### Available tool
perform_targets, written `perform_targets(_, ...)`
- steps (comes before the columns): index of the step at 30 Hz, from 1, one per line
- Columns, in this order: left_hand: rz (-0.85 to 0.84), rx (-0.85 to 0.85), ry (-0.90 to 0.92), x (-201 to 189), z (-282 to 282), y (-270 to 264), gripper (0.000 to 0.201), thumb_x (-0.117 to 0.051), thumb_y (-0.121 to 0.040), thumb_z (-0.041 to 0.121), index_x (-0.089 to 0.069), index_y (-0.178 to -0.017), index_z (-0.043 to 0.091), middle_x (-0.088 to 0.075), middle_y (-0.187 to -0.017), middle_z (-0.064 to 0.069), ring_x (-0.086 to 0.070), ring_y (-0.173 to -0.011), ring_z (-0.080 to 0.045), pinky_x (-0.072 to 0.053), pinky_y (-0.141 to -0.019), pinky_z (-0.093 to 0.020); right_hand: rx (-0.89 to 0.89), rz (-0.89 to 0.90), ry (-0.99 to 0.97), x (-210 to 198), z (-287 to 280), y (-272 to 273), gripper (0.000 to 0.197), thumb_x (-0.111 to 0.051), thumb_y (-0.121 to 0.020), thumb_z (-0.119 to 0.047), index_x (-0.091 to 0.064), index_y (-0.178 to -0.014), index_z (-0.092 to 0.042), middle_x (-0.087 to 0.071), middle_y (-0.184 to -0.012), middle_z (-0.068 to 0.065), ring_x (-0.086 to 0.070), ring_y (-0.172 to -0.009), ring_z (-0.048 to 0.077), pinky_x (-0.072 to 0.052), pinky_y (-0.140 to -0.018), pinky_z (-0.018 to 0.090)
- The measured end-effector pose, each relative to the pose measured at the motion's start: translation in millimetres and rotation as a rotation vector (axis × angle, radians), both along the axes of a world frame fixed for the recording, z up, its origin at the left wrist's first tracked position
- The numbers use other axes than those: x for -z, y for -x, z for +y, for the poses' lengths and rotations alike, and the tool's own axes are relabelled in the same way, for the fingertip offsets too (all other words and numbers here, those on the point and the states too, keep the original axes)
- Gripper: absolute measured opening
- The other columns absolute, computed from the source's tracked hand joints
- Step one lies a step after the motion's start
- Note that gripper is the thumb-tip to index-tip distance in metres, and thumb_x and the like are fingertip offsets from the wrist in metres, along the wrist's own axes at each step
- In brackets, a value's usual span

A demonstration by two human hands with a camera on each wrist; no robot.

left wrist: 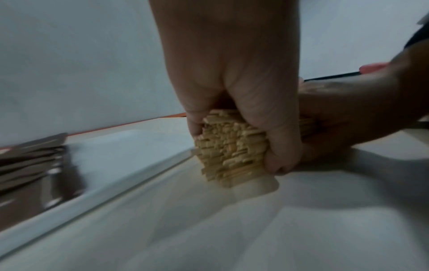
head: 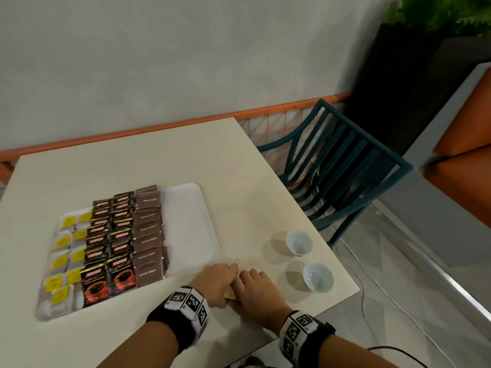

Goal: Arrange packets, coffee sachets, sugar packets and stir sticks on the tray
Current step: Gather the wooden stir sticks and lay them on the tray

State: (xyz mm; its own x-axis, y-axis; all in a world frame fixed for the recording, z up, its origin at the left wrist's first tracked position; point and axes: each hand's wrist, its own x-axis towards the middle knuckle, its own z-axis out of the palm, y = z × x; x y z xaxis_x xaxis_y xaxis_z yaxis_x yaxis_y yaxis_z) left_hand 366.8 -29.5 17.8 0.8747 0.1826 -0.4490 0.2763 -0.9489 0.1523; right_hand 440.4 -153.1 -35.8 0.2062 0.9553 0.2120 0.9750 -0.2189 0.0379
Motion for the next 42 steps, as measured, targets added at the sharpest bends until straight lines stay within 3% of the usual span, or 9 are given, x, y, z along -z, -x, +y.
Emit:
perform_targets(8,-0.162,-0.240,0.118,7,22,62,0.047,-0.063,-0.080,0.029,-0.043,-0.122,0.020,-0.060,-0.119,-0.003,-0.058,-0.105,-0.022,-0.045,-0.090,-0.034,-0.250,0.008,-0.004,-6,34,26,0.038,-0.058,-0.072,-0.045,-0.055,-0.100,-0.019,-0.065,-0.077,-0.006,-0.057,-0.061,0.011,-0.046,-0.053,0.022)
perform_targets(13,-0.250,-0.261,-0.073,11,21,83,0.052,-0.057,-0.086,0.039,-0.042,-0.131,0.018,-0.065,-0.117,-0.003,-0.061,-0.104,-0.026,-0.045,-0.087,-0.035,-0.361,-0.003,-0.100,-4,45,34,0.032,-0.058,-0.085,-0.034,-0.051,-0.104,-0.011,-0.064,-0.078,0.000,-0.056,-0.062,0.017,-0.044,-0.056,0.026)
perform_targets(17,-0.346,-0.323,-0.162,10,15,100,0.071,-0.084,-0.045,0.052,-0.052,-0.103,0.026,-0.069,-0.073,0.010,-0.066,-0.064,-0.010,-0.048,-0.056,-0.024,-0.318,0.025,0.028,-13,52,37,0.029,-0.040,-0.081,-0.032,-0.047,-0.103,-0.015,-0.064,-0.073,-0.005,-0.058,-0.060,0.014,-0.046,-0.054,0.022)
perform_targets(20,-0.472,-0.457,-0.164,12,10,113,0.093,-0.085,-0.034,0.040,-0.046,-0.116,0.021,-0.069,-0.092,0.006,-0.068,-0.078,-0.014,-0.054,-0.064,-0.026,-0.312,0.085,0.116,-19,58,36,0.033,-0.036,-0.077,-0.037,-0.048,-0.102,-0.020,-0.065,-0.073,-0.007,-0.060,-0.060,0.012,-0.048,-0.053,0.021)
perform_targets(24,-0.530,-0.615,-0.105,13,10,132,0.097,-0.071,-0.060,0.052,-0.026,-0.140,0.020,-0.052,-0.128,-0.005,-0.055,-0.115,-0.024,-0.046,-0.091,-0.036,-0.368,0.083,0.209,-28,64,31,0.035,-0.042,-0.075,-0.044,-0.050,-0.102,-0.022,-0.063,-0.070,-0.007,-0.059,-0.057,0.011,-0.046,-0.050,0.019)
perform_targets(27,-0.522,-0.707,-0.031,8,13,138,0.112,-0.047,-0.059,0.081,-0.015,-0.147,0.020,-0.032,-0.146,-0.004,-0.033,-0.135,-0.024,-0.032,-0.106,-0.037,-0.364,0.148,0.230,-36,63,25,0.041,-0.067,-0.073,-0.046,-0.058,-0.102,-0.019,-0.065,-0.079,-0.002,-0.063,-0.065,0.016,-0.049,-0.057,0.024)
perform_targets(31,-0.695,-0.864,0.247,-7,19,136,0.127,-0.046,-0.046,0.091,-0.009,-0.148,0.024,-0.027,-0.146,0.002,-0.026,-0.136,-0.015,-0.026,-0.109,-0.033,-0.286,0.310,0.279,-54,63,21,0.046,-0.037,-0.097,-0.040,-0.036,-0.133,-0.012,-0.052,-0.123,0.012,-0.052,-0.107,0.032,-0.039,-0.089,0.038)
perform_targets(39,-0.739,-1.062,0.758,-37,19,102,0.097,-0.074,-0.053,0.064,-0.036,-0.133,0.024,-0.053,-0.120,0.006,-0.055,-0.104,-0.005,-0.045,-0.074,-0.013,-0.149,0.644,0.100,-96,71,18,0.042,-0.041,-0.096,-0.038,-0.039,-0.129,-0.013,-0.057,-0.117,0.006,-0.057,-0.100,0.023,-0.045,-0.082,0.032)
perform_targets(42,-0.680,-1.040,1.003,-49,9,85,0.070,-0.066,-0.063,0.067,-0.048,-0.118,0.028,-0.059,-0.117,0.007,-0.055,-0.113,-0.005,-0.049,-0.081,-0.013,-0.178,0.799,0.036,-111,74,26,0.034,-0.043,-0.095,-0.035,-0.042,-0.122,-0.014,-0.059,-0.107,0.004,-0.059,-0.090,0.019,-0.050,-0.075,0.032)
